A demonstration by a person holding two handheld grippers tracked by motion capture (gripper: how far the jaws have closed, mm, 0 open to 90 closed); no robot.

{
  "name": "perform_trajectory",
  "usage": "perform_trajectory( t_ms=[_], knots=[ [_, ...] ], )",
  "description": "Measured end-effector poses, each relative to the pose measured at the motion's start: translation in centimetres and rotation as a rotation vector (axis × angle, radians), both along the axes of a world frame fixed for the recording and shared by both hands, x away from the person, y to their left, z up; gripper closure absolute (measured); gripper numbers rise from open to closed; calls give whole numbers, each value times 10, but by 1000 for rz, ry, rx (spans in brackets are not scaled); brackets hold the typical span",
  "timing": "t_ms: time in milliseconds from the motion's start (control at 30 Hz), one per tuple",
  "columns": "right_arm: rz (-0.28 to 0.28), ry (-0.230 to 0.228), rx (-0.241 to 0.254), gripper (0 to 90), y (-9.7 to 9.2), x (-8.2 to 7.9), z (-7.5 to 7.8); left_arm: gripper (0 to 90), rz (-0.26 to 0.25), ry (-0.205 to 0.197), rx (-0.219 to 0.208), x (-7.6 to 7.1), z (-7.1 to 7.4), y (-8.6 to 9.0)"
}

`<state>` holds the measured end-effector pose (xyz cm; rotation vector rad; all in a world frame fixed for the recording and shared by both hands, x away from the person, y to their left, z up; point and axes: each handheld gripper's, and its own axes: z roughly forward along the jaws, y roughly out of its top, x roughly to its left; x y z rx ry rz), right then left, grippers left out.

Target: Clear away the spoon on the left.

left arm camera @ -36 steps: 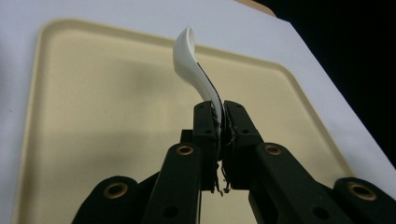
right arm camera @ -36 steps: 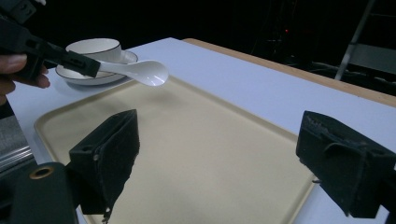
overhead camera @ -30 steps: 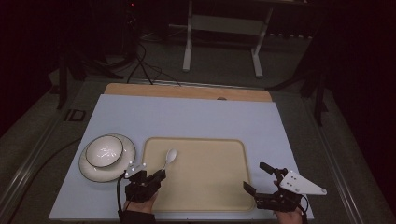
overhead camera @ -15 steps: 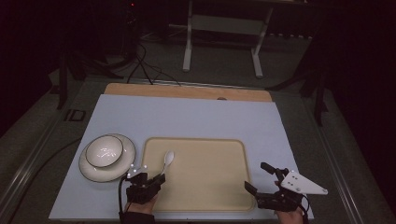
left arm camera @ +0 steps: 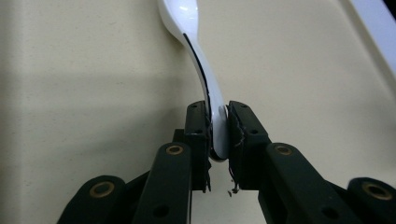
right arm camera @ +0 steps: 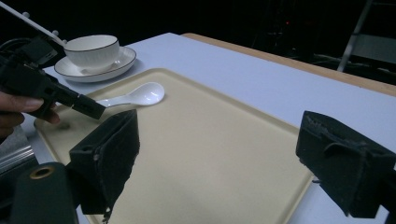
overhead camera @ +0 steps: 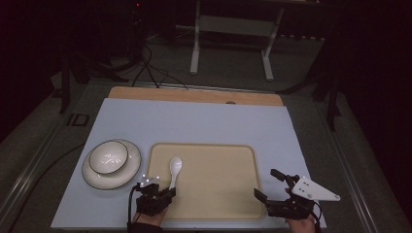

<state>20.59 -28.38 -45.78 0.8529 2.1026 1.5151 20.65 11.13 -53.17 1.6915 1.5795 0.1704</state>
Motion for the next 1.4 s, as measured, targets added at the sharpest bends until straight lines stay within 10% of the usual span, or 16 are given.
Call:
perform_trajectory(
  t_ms=[867, 1167, 1400],
  knots=[
    [6, 12, 8, 136, 0, 1, 0, 631, -24, 7, 51, 5, 3, -1],
    [8, 11, 6, 136, 0, 1, -1, 511, -75, -62, 58, 5, 14, -5],
    [6, 13, 6, 136, -1, 1, -1, 230, -156, -148, -8, 5, 29, -6]
  ],
)
